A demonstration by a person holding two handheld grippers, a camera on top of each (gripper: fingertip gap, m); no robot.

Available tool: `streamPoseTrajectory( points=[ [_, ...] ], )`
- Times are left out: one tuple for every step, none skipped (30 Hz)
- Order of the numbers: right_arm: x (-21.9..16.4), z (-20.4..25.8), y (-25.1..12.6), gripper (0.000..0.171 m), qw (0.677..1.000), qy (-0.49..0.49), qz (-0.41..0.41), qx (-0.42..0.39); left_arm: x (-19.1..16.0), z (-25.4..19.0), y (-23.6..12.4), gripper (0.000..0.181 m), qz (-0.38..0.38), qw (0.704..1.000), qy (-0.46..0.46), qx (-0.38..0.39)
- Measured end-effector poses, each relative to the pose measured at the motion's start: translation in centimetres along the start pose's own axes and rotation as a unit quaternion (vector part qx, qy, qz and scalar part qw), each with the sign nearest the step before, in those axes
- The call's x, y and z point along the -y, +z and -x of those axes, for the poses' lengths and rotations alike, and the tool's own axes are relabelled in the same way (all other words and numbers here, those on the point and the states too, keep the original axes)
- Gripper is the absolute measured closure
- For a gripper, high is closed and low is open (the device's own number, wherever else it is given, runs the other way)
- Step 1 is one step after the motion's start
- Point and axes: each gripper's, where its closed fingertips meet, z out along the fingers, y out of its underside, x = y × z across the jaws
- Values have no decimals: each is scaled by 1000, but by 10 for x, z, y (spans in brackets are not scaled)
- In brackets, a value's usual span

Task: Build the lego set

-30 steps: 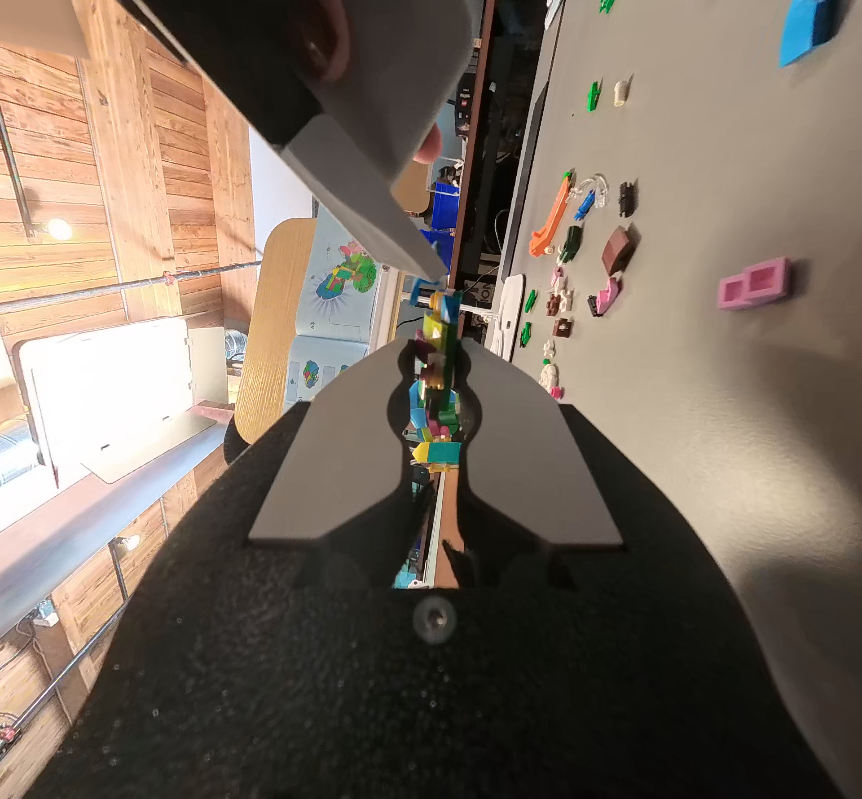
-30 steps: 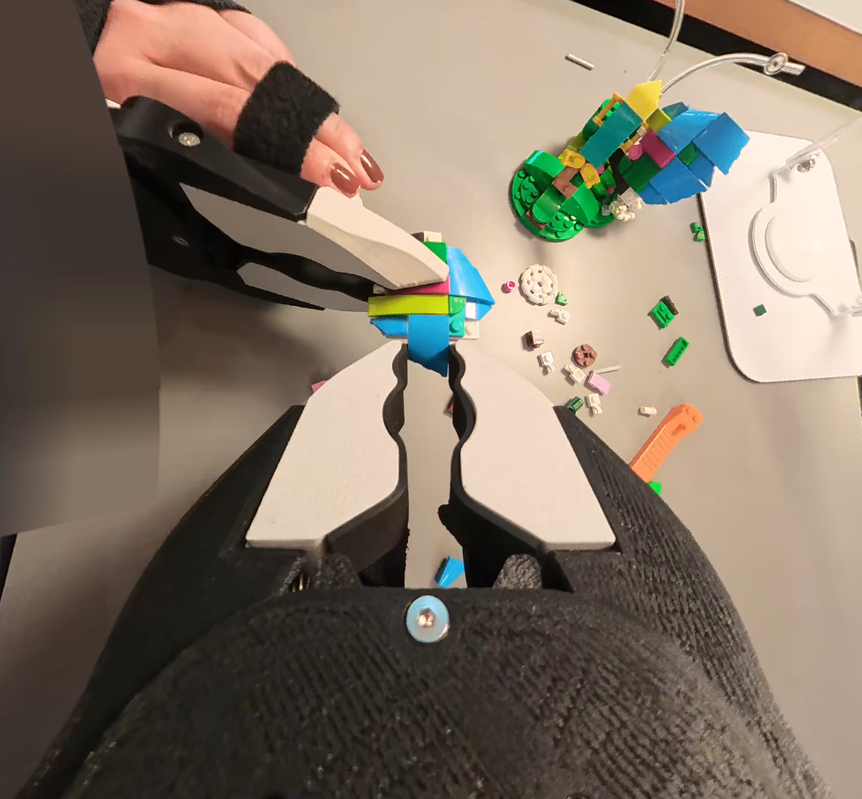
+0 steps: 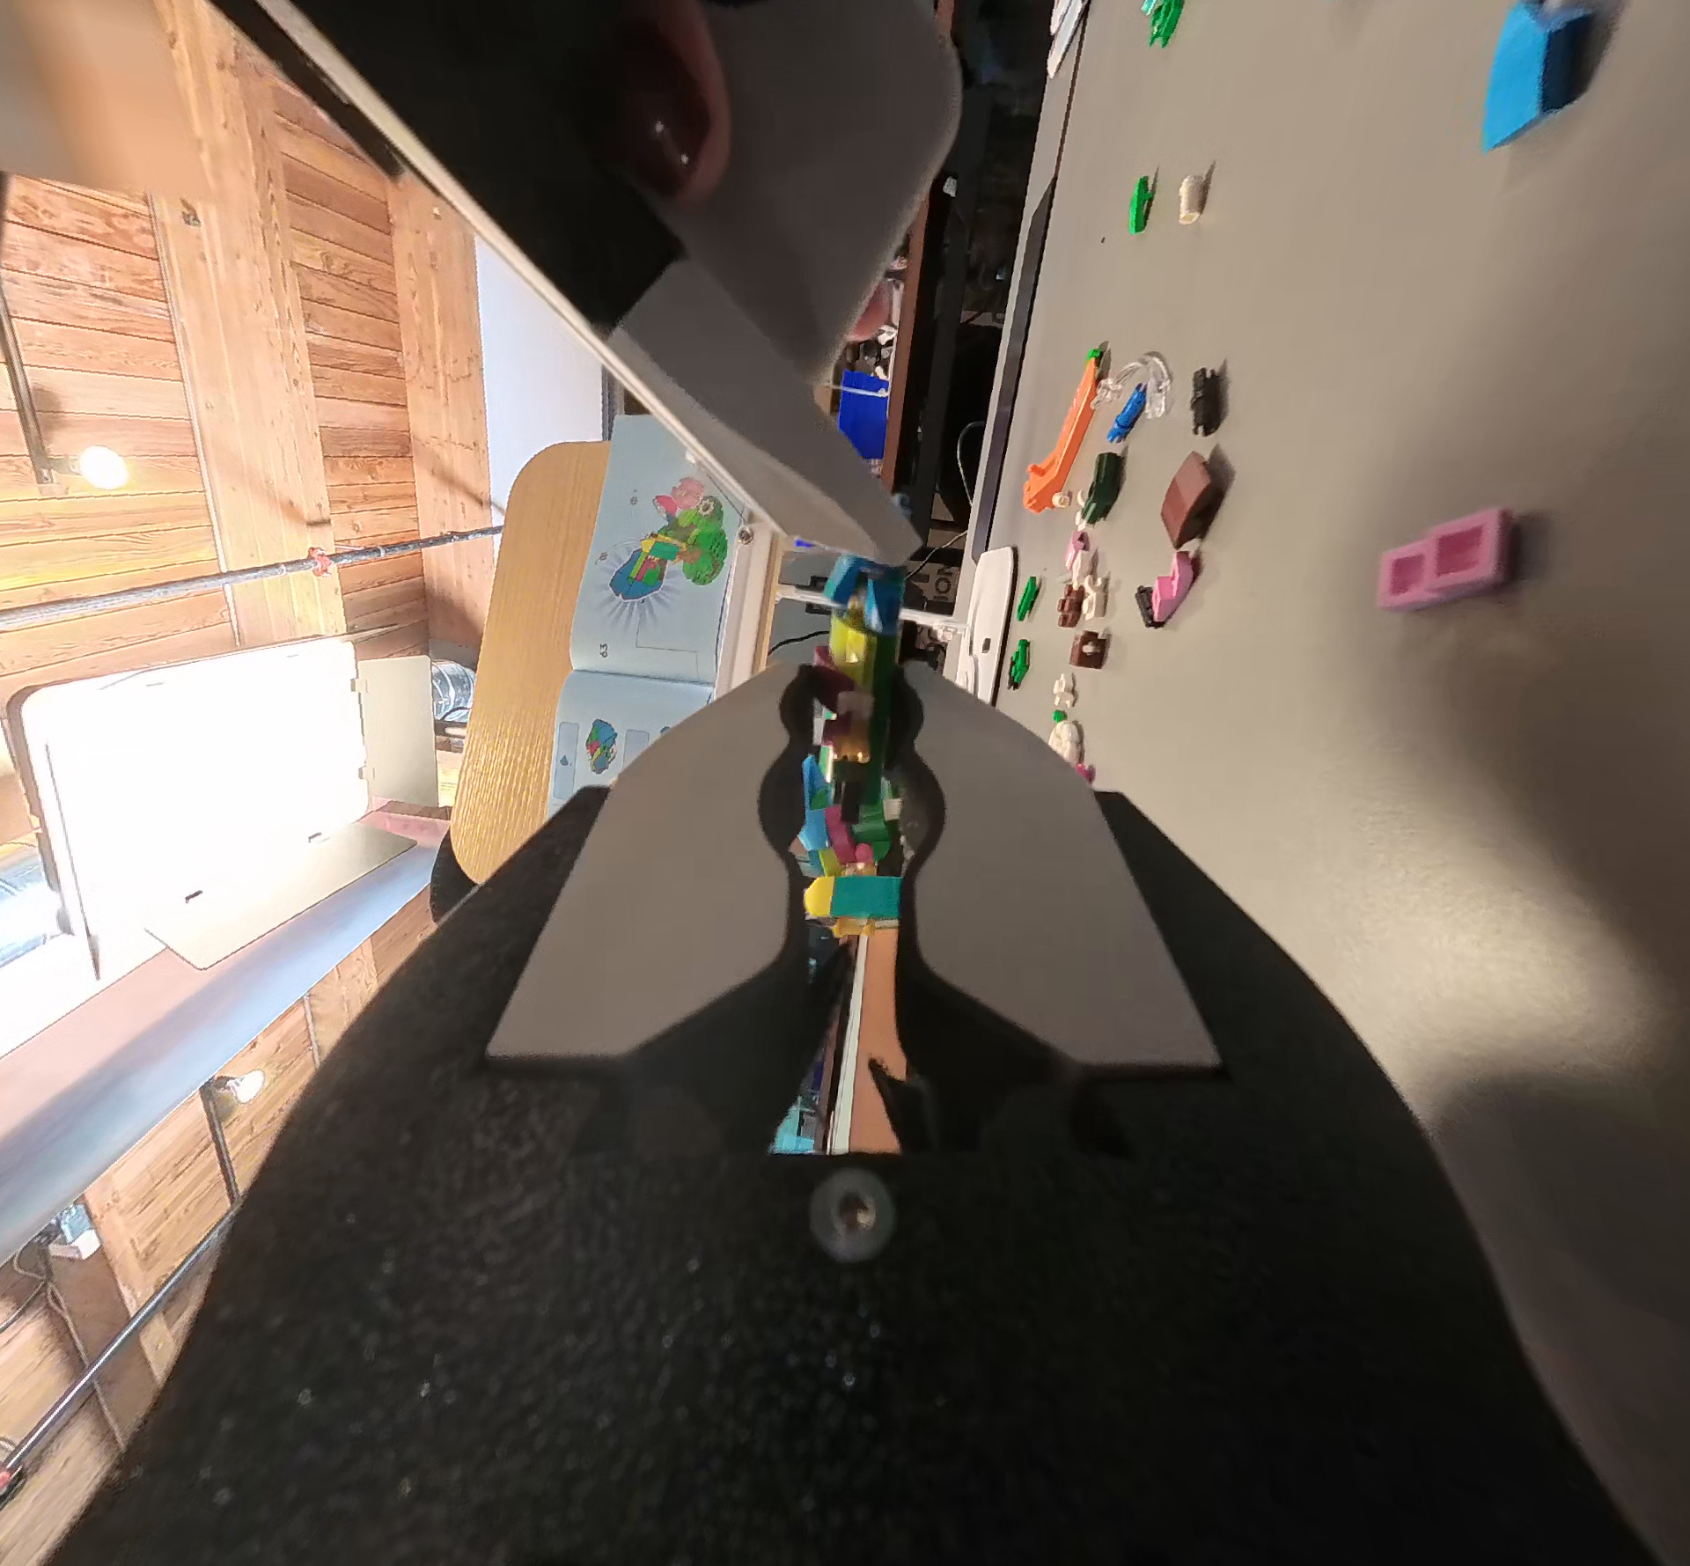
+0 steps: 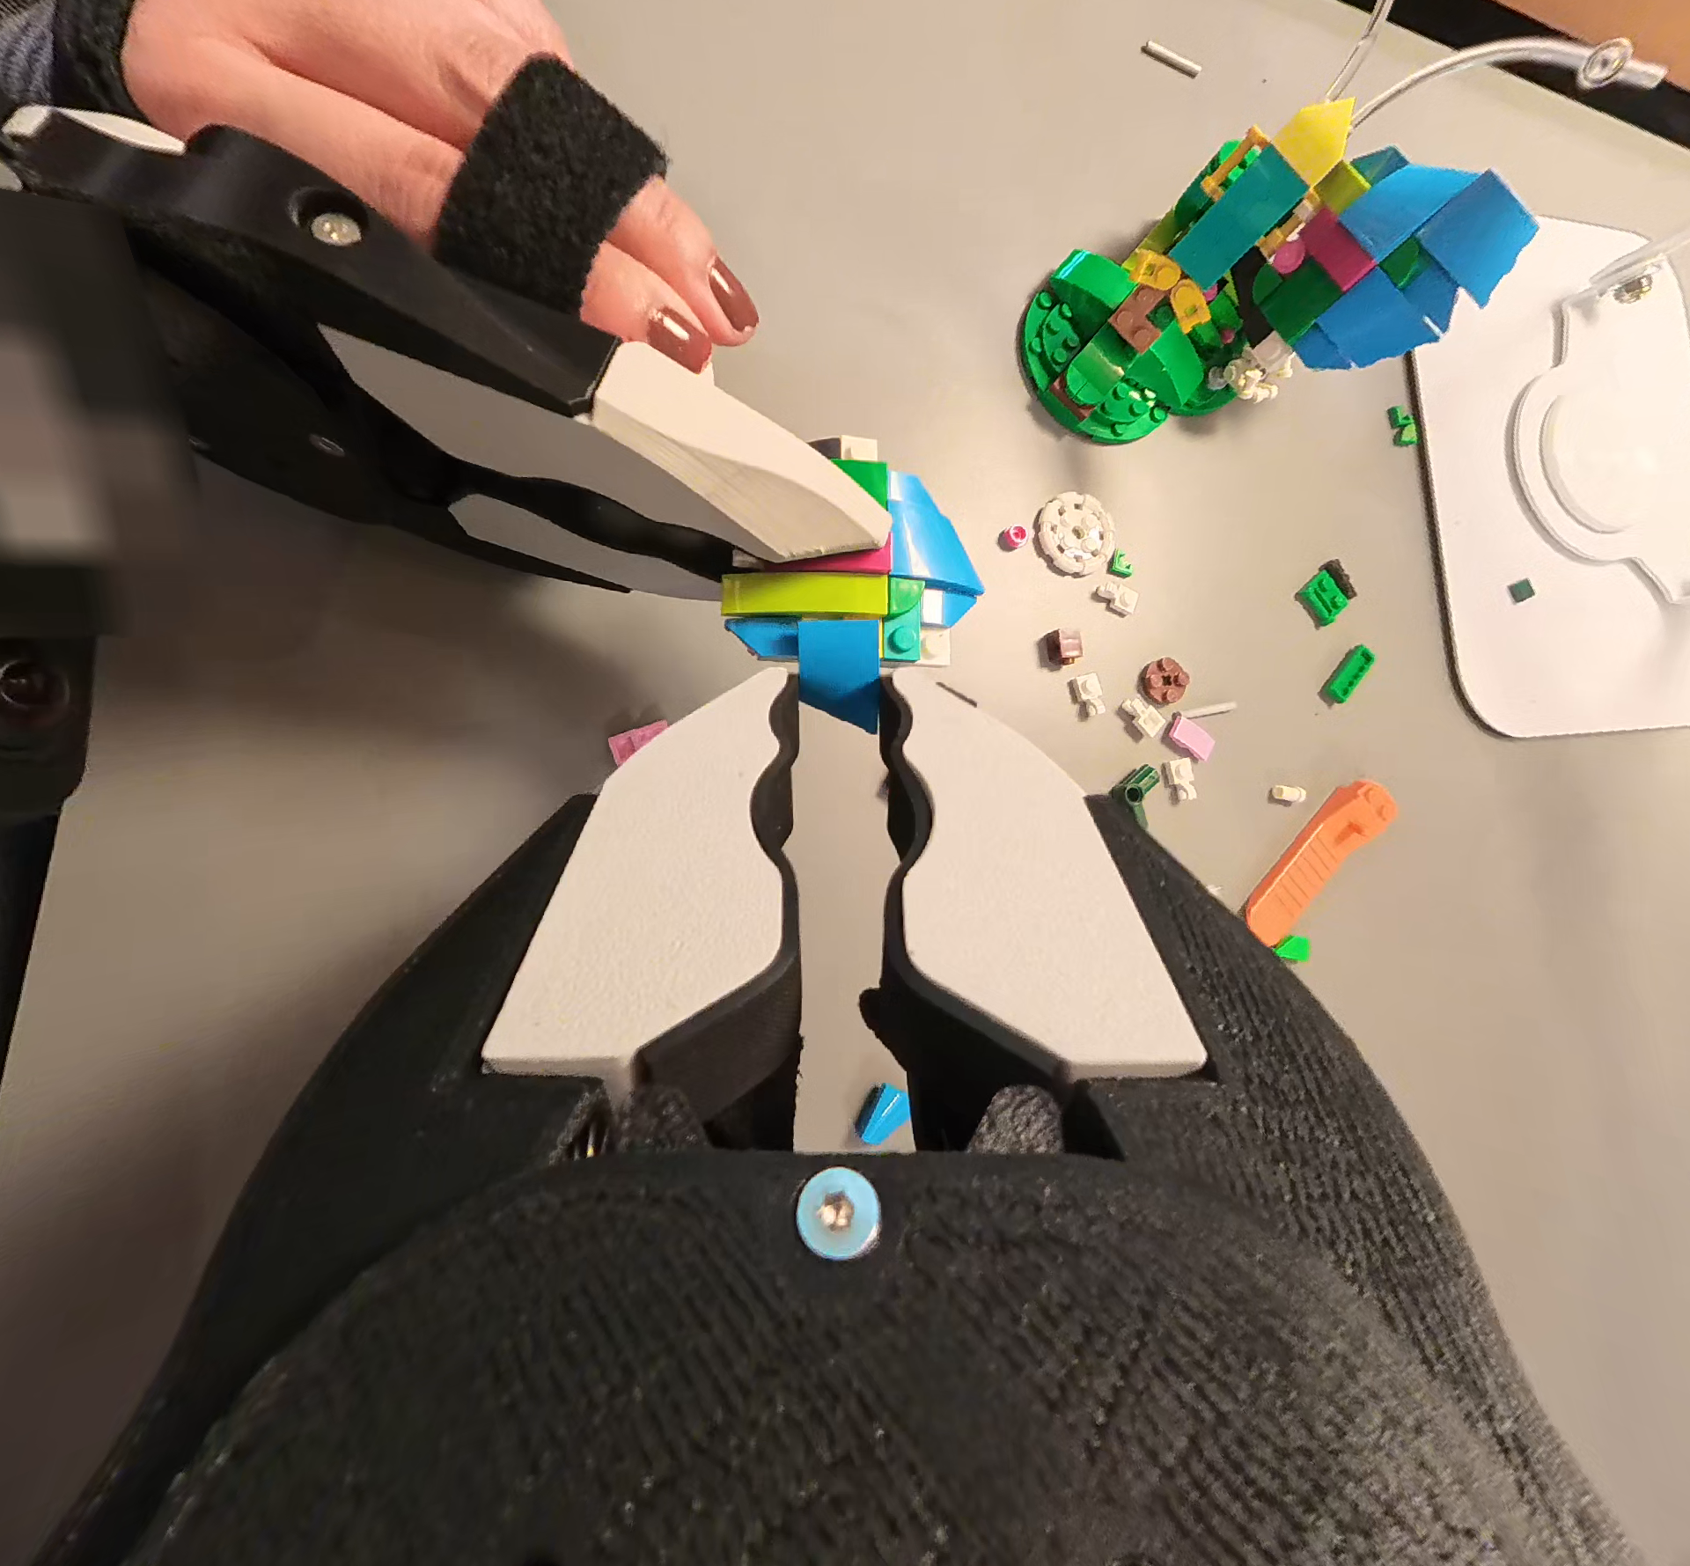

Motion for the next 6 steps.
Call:
streamPoseTrajectory(
  points=[
    [-1, 0, 0, 157, 1000, 1, 2, 1, 0, 0, 0, 166, -1, 1000, 0, -1],
    [-2, 0, 1, 157, 1000, 2, 4, 4, 1, -1, 0, 166, -2, 1000, 1, -3],
    [-3, 0, 1, 157, 1000, 3, 6, 6, 1, -1, 0, 166, -3, 1000, 1, -4],
    [-4, 1, 1, 157, 1000, 4, 8, 9, 2, -2, 0, 166, -3, 1000, 1, -5],
    [-4, 1, 2, 157, 1000, 5, 10, 12, 2, -2, 0, 166, -4, 1000, 1, -6],
    [-5, 1, 2, 157, 1000, 5, 13, 16, 2, -2, -1, 166, -5, 1000, 1, -7]
  ],
)
